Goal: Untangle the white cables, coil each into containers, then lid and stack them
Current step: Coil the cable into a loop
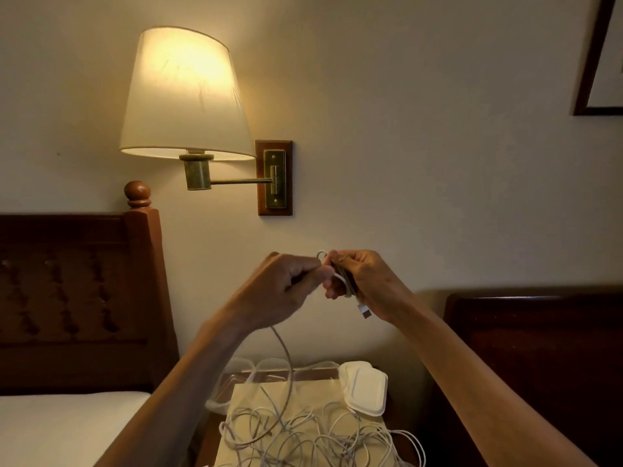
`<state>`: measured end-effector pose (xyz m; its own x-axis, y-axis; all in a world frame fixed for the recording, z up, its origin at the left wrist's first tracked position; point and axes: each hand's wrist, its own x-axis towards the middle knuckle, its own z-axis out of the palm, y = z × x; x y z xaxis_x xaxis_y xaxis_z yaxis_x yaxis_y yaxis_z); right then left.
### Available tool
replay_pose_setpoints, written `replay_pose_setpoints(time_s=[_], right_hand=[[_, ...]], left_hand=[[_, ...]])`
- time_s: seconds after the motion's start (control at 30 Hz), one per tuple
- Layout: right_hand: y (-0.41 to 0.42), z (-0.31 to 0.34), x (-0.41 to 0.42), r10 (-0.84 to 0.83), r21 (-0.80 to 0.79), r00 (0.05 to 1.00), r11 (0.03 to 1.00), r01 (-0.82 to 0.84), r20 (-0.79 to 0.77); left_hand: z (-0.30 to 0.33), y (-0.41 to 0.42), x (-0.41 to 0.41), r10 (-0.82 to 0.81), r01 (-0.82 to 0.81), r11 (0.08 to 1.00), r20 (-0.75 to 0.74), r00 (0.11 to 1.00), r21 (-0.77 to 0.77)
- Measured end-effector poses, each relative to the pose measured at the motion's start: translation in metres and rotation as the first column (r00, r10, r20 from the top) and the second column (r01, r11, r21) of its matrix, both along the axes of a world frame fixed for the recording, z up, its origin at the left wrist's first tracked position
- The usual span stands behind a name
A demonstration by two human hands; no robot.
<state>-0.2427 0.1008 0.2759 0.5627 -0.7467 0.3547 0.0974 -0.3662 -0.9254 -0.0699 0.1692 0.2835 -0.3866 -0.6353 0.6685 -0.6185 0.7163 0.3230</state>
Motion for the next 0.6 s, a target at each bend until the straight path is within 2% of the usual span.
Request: replay_pose_setpoints(time_s=[0.1,0.3,0.4,0.5,0.6], right_hand=[[0.005,-0.001,0.002,0.003,-0.007,1.000,1.000,-0.003,-0.014],[0.007,-0.005,0.004,0.005,0.037,1.000,0.999,-0.004,-0.027],[0.009,-0.014,0.006,0.011,0.075,1.000,0.997,-0.009,-0.017],[0.014,-0.020,0.006,0.068,0.182,0.993,0.980,-0.086,0.101],[0.017,-0.012,0.005,0.145,0.263,0.969,0.945,-0.196,0.202]], left_hand=[[-0.001,-0.010,0.001,0.056,-0.064,0.989,-0.067,0.996,-0.133],[-0.009,-0.027,0.000,0.141,-0.188,0.962,-0.228,0.963,-0.200],[-0.004,-0.031,0.002,0.187,-0.249,0.951,-0.296,0.937,-0.186],[-0.004,-0.039,0.009,0.245,-0.285,0.951,-0.268,0.932,-0.120],[-0.008,-0.041,0.010,0.219,-0.247,0.967,-0.295,0.930,-0.061]])
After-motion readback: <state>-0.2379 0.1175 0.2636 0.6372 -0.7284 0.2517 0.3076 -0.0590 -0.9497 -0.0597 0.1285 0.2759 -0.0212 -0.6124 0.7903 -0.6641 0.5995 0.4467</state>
